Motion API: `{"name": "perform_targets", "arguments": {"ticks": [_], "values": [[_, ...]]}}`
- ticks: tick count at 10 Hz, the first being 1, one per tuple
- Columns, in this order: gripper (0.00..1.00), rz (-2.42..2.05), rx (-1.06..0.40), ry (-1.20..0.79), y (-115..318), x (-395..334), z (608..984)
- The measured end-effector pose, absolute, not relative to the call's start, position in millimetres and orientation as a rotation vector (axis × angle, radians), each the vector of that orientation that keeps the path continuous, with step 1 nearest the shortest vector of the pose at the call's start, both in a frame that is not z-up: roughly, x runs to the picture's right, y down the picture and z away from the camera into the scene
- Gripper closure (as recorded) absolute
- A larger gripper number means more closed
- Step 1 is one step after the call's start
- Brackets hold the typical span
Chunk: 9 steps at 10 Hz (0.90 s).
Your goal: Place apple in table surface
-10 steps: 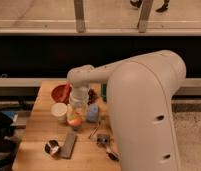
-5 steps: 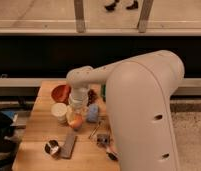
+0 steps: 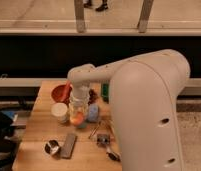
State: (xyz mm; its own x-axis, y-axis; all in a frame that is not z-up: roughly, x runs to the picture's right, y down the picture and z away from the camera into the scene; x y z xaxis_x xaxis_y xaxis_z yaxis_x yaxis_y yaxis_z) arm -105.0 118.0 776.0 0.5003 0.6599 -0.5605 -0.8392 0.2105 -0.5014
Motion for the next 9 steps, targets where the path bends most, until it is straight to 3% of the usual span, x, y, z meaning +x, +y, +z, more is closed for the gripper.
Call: {"name": "perform_targets", "arguments": {"ticks": [2, 9], "values": [[0.99, 1.099, -0.823, 0.201, 86.4, -95.4, 761.6], [1.00, 1.260, -0.737, 0.139, 27.8, -53.1, 766.1]]}}
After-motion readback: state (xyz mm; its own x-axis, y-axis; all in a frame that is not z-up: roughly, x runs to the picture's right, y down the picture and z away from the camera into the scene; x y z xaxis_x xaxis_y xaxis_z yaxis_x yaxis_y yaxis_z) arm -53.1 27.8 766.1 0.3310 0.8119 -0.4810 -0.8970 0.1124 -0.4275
